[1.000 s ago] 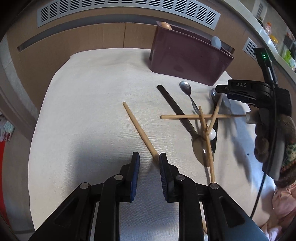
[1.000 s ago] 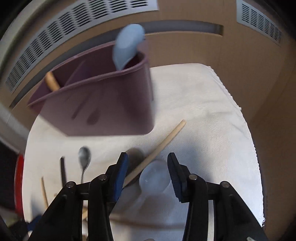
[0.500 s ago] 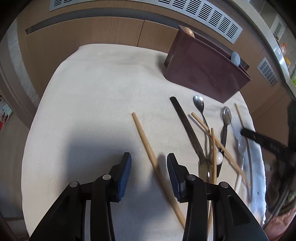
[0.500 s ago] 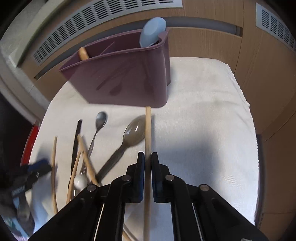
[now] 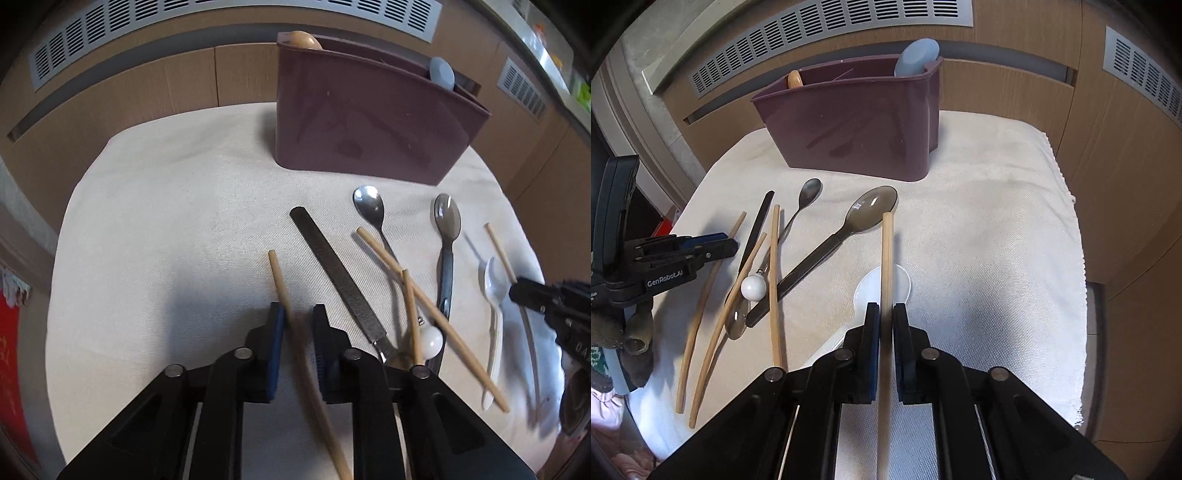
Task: Organize utensils
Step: 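Lift the chopstick with the left tool while the right tool raises its chopstick upright, then carry both chopsticks upright over the maroon holder with both tools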
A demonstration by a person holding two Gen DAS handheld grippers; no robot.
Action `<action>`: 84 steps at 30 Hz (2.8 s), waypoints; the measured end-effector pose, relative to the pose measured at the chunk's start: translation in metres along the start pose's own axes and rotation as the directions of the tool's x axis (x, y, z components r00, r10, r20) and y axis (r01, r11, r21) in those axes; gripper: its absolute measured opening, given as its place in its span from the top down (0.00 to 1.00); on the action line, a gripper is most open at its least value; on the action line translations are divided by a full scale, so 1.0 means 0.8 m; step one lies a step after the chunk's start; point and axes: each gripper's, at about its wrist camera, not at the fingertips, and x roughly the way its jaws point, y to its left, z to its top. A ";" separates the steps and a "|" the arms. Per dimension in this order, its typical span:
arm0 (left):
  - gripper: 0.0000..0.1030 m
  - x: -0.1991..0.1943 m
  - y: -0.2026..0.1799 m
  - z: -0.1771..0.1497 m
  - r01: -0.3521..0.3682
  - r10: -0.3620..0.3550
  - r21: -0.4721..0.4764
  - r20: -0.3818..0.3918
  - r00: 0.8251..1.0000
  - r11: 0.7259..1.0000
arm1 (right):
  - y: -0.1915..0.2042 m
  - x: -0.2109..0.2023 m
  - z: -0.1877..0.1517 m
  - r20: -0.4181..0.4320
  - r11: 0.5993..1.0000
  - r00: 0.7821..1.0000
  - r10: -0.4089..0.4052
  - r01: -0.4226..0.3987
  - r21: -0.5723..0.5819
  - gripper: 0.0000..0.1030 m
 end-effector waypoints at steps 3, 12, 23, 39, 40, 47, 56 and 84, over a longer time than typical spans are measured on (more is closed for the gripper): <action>0.90 -0.002 -0.002 0.000 -0.042 0.043 0.047 -0.024 0.999 0.998 | -0.002 0.007 0.009 0.008 1.000 1.000 -0.007 0.007 -0.009 0.80; 0.90 -0.015 0.003 -0.023 -0.021 0.026 0.065 -0.081 0.996 0.998 | 0.026 0.016 0.020 -0.007 0.996 0.998 0.058 -0.059 -0.073 0.77; 0.89 -0.017 0.011 -0.024 0.007 -0.003 0.036 -0.100 0.995 0.999 | 0.043 0.032 0.015 -0.051 0.991 0.998 0.032 -0.039 -0.131 0.81; 0.91 -0.026 -0.007 -0.031 -0.032 0.035 0.071 -0.041 0.999 0.997 | 0.044 -0.027 0.012 0.052 0.994 0.998 0.021 -0.015 -0.113 0.94; 0.91 -0.033 -0.009 -0.032 -0.027 0.029 0.073 -0.022 0.999 0.997 | 0.042 -0.033 0.012 0.065 0.994 0.998 0.017 -0.009 -0.108 0.94; 0.91 -0.090 -0.023 -0.037 0.021 -0.028 0.070 0.103 0.994 0.997 | 0.033 -0.071 0.012 0.131 0.997 0.991 -0.003 0.014 -0.081 0.94; 0.91 -0.143 -0.027 -0.042 0.047 -0.060 0.076 0.183 0.981 0.996 | 0.040 -0.112 0.010 0.194 0.995 0.981 -0.013 0.033 -0.096 0.94; 0.94 -0.028 -0.034 -0.017 -0.016 0.019 0.053 -0.053 0.998 0.998 | 0.035 -0.131 0.000 0.237 0.997 0.970 0.047 -0.031 -0.072 0.94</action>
